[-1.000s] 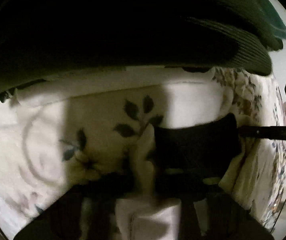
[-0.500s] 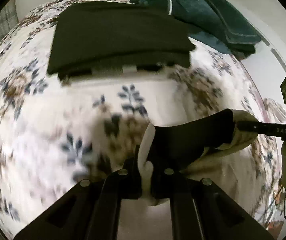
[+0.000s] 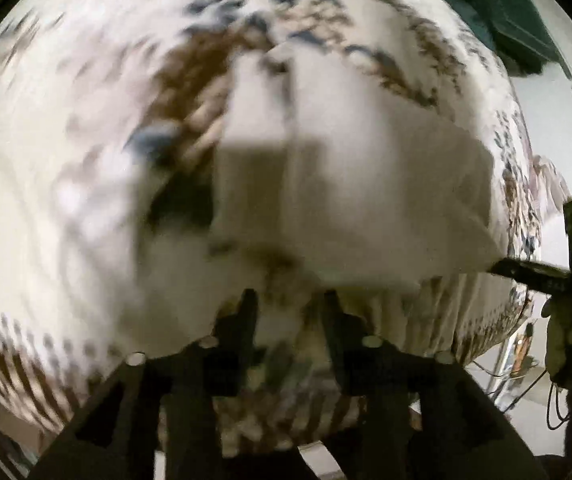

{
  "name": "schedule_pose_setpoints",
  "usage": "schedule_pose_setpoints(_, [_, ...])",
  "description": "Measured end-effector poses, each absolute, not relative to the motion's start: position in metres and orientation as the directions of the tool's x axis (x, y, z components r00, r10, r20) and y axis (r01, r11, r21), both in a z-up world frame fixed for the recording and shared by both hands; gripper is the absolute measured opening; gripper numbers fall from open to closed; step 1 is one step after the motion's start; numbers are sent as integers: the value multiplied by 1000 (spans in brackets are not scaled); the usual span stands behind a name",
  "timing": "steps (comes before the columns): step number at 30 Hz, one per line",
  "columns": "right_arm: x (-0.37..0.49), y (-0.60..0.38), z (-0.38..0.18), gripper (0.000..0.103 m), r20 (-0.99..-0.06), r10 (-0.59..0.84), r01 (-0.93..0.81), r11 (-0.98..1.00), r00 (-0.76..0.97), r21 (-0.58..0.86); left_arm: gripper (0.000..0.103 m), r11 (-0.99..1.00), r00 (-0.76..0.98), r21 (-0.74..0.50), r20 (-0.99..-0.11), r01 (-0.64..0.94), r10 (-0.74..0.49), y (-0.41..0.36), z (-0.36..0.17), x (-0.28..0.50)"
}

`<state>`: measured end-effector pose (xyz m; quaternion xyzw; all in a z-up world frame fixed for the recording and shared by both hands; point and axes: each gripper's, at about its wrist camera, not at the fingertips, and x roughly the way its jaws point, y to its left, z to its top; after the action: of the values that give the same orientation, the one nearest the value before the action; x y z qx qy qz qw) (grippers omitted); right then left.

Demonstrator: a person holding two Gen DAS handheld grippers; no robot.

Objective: Fold small clothes

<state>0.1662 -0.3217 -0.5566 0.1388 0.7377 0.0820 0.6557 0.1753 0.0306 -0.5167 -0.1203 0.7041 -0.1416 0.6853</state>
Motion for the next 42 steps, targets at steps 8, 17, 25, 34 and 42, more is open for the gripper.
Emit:
schedule_pose_setpoints(8, [164,-382,-541,49,-890,453,356,826,45,438,57,875,109,-464,-885,-136,-452,48,-506,228])
schedule_pose_setpoints(17, [227,-401,-584,46,-813,537,555,615,226,560,6,902,75,-432,-900,-3,-430,-12,-548,311])
schedule_pose_setpoints(25, [247,-409,-589,3,-849,468,581,629,247,516,7,846,78,-531,-846,-41,-527,24,-556,310])
schedule_pose_setpoints(34, [214,-406,-576,44,-811,571,518,660,126,544,55,721,70,-661,-745,-208,-663,53,-544,258])
schedule_pose_setpoints(42, [170,-383,-589,9,-804,590,503,673,78,543,8,769,54,-608,-790,-196,-611,35,-548,220])
